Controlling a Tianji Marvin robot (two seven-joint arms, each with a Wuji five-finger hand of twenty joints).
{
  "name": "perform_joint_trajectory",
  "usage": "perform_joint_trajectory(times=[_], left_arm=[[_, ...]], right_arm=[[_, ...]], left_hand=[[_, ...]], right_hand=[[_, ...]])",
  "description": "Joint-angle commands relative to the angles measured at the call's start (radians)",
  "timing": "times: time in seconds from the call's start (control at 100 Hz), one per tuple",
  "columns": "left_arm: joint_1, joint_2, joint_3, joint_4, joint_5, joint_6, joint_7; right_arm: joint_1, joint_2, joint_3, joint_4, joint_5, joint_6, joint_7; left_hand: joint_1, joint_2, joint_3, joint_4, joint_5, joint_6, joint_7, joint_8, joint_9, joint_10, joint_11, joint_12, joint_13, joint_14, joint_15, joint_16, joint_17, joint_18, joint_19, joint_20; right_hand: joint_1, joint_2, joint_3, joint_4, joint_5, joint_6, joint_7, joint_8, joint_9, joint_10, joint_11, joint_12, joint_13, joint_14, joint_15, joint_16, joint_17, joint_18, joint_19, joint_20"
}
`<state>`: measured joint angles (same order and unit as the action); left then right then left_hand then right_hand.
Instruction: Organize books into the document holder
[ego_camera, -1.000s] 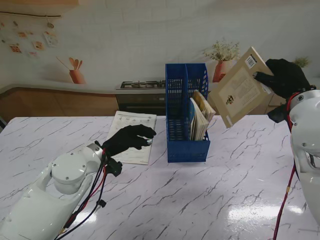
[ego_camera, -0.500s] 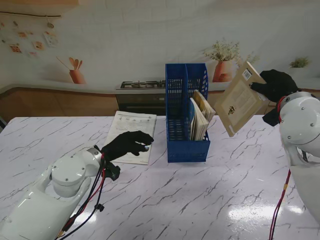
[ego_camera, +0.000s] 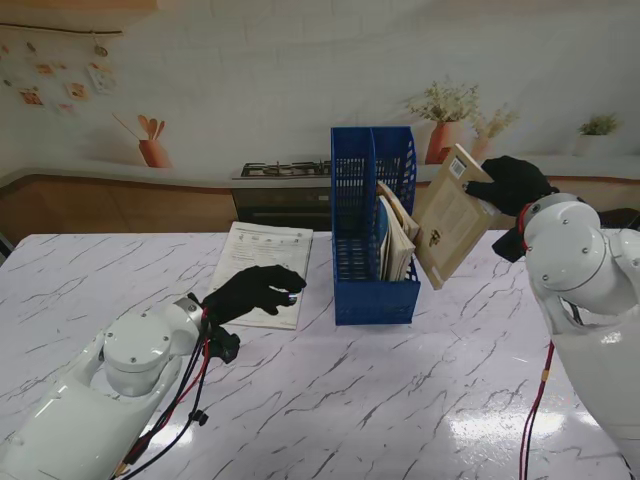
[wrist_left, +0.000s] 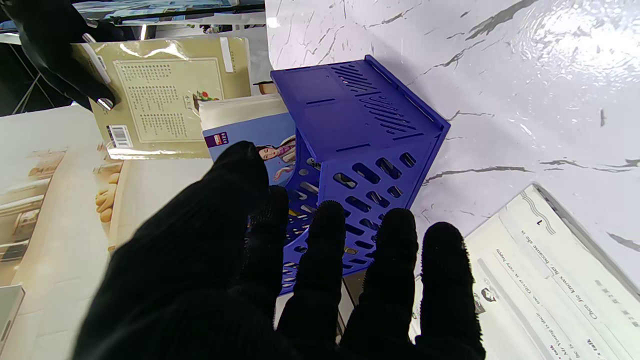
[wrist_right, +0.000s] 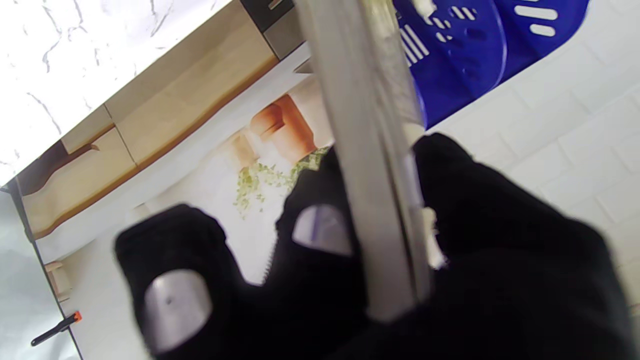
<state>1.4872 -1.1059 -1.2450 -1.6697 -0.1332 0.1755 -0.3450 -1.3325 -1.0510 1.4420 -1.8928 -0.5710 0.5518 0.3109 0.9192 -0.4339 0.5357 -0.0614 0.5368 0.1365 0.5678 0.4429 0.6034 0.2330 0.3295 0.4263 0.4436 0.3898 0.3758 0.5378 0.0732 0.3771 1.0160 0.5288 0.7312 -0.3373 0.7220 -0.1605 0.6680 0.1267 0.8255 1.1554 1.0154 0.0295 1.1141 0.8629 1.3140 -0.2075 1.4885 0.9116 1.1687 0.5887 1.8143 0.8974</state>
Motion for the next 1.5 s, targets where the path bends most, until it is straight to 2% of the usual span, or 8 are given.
perform_joint_trajectory(times=[0.0,0.4,0.49,0.8,1.16,1.49], left_arm=[[0.006,-0.004,0.002,0.003,-0.007,-0.023,-0.009],[0.014,-0.004,-0.004,0.012,-0.017,-0.021,-0.016],[0.013,-0.003,-0.004,0.015,-0.018,-0.019,-0.02],[-0.006,-0.003,-0.002,0.029,-0.019,-0.011,-0.03],[-0.009,-0.001,-0.001,0.035,-0.015,-0.01,-0.037],[-0.005,0.0,-0.002,0.033,-0.011,-0.005,-0.037]], right_arm=[[0.019,-0.021,-0.027,0.001,0.009,-0.004,-0.017],[0.121,-0.052,-0.149,0.104,0.031,0.038,-0.125],[0.143,-0.054,-0.173,0.137,0.019,0.033,-0.131],[0.213,-0.081,-0.251,0.251,0.056,0.032,-0.205],[0.248,-0.079,-0.326,0.339,0.06,0.037,-0.176],[0.248,-0.088,-0.367,0.4,0.108,0.05,-0.184]], left_hand=[[0.012,0.011,-0.005,0.025,0.01,-0.045,0.012,0.012,0.017,-0.034,-0.002,-0.004,0.004,-0.028,-0.012,0.0,-0.01,-0.009,-0.01,-0.005],[0.018,0.01,-0.011,0.02,0.013,-0.042,0.016,0.014,0.019,-0.035,0.001,-0.004,0.007,-0.027,-0.008,0.001,-0.007,-0.013,-0.005,-0.003],[0.019,0.011,-0.013,0.018,0.013,-0.043,0.015,0.014,0.019,-0.035,0.001,-0.004,0.006,-0.028,-0.007,0.001,-0.007,-0.013,-0.005,-0.003],[0.02,0.013,-0.018,0.019,0.011,-0.044,0.015,0.014,0.017,-0.035,0.0,-0.005,0.005,-0.028,-0.007,0.001,-0.009,-0.013,-0.006,-0.003],[0.025,0.012,-0.019,0.019,0.012,-0.042,0.016,0.014,0.016,-0.036,0.001,-0.004,0.003,-0.027,-0.008,0.0,-0.01,-0.014,-0.008,-0.004],[0.025,0.013,-0.019,0.02,0.012,-0.042,0.016,0.014,0.016,-0.036,0.001,-0.005,0.003,-0.028,-0.008,0.0,-0.01,-0.013,-0.007,-0.004]], right_hand=[[0.151,0.168,0.157,0.131,0.064,-0.323,0.237,0.071,0.044,-0.058,0.093,0.02,0.015,-0.128,0.058,0.001,0.052,-0.682,0.28,-0.002],[0.152,0.163,0.162,0.128,0.061,-0.315,0.23,0.063,0.038,-0.045,0.088,0.017,0.015,-0.11,0.059,-0.003,0.051,-0.666,0.28,-0.007],[0.151,0.164,0.161,0.127,0.058,-0.317,0.228,0.06,0.039,-0.05,0.086,0.016,0.015,-0.113,0.057,-0.005,0.051,-0.664,0.28,-0.009],[0.153,0.16,0.164,0.125,0.057,-0.31,0.23,0.052,0.038,-0.05,0.084,0.013,0.015,-0.11,0.058,-0.009,0.051,-0.664,0.28,-0.012],[0.152,0.154,0.162,0.12,0.042,-0.3,0.216,0.025,0.026,-0.047,0.074,0.008,0.014,-0.096,0.04,-0.022,0.046,-0.663,0.275,-0.034],[0.146,0.141,0.166,0.118,0.027,-0.28,0.179,-0.046,0.002,-0.022,0.018,-0.014,0.012,-0.021,-0.01,-0.068,0.036,-0.603,0.239,-0.086]])
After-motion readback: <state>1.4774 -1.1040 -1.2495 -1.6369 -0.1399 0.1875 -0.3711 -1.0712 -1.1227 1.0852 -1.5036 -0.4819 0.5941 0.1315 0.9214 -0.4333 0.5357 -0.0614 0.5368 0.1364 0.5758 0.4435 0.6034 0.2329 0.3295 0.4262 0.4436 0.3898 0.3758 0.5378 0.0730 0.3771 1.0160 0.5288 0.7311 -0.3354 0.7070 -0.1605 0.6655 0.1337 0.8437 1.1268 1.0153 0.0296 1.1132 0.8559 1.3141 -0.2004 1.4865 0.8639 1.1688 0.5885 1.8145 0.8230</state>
